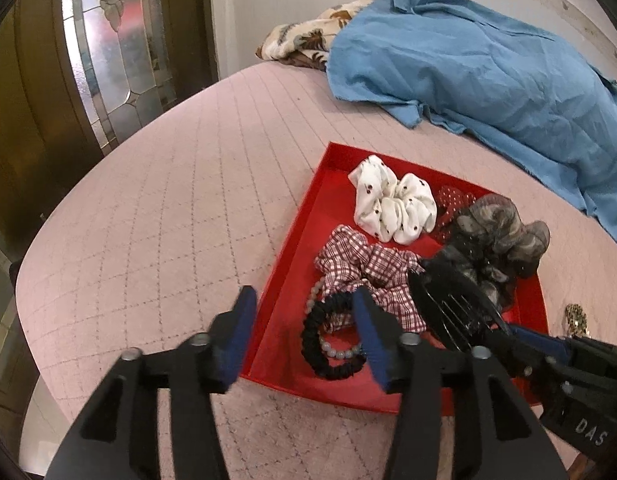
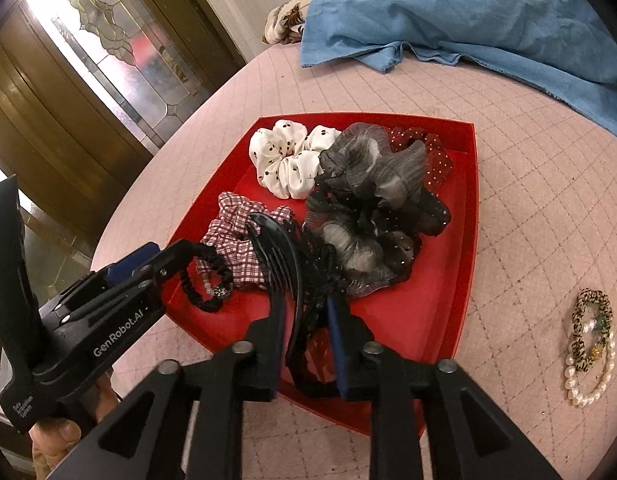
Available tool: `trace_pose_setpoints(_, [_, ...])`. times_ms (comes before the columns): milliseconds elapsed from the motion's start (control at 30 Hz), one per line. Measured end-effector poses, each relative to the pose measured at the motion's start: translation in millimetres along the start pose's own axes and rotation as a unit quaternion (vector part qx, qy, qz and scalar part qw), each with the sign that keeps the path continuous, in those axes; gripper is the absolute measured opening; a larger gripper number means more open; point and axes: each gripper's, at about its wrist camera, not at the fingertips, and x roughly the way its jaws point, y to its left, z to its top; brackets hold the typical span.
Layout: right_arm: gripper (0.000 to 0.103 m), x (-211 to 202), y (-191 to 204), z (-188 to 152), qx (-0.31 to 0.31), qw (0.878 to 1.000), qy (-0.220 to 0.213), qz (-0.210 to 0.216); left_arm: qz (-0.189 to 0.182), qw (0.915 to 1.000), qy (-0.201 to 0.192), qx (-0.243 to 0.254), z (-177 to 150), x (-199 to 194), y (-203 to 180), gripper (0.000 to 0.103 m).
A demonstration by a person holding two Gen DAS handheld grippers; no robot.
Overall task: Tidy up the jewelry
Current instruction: 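Lower the claw clip and hair tie into the red tray and open both tools, then move both tools back to the leopard hair tie and pearl bracelet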
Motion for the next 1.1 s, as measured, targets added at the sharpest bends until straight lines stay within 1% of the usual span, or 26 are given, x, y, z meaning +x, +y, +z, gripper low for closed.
trace_pose_setpoints(167, [0.034,-7,7,-2,-0.011,1.0,-0.01,0.001,0.002,1.0,0.002,-0.008,1,0,4,0.055])
trace_pose_setpoints(233, [0.04,-11,9,-2,-0.013,1.0,-0.016,0.002,0.004,0.9999,0.004,-0.01,1,1,5,0.055])
trace_pose_setpoints(333, [0.043,-20,10,-3,-0.012,1.0,-0.028,0.005,0.004,0.9999,0.003,-0.014,1,0,7,0.056])
trace_pose_setpoints(467, [0.044,-28,8,-3,-0.007,0.999,-0.037,0.006,0.009,0.9999,0.001,-0.013,0,-1,7,0.061])
trace_pose_setpoints(600, [0.049,-40,6,-6,0.001,0.999,-0.051,0.011,0.014,0.9999,-0.005,-0.006,-1,-4,4,0.064])
trace_pose_setpoints(733, [0.05,-50,5,-9,-0.001,0.998,-0.061,0.012,0.017,0.9998,-0.005,0.0,-2,-4,1,0.065])
trace_pose_setpoints(867, [0.052,-63,4,-13,-0.009,0.997,-0.074,0.004,0.018,0.9998,-0.007,0.005,-3,-6,-3,0.065])
trace_pose_setpoints(933, [0.054,-69,0,-14,-0.009,0.997,-0.081,0.001,0.02,0.9997,-0.008,0.009,-4,-7,-5,0.066])
trace_pose_setpoints(1100, [0.055,-85,-14,-20,0.003,0.996,-0.092,-0.005,0.022,0.9996,-0.005,0.015,-5,-7,-9,0.066])
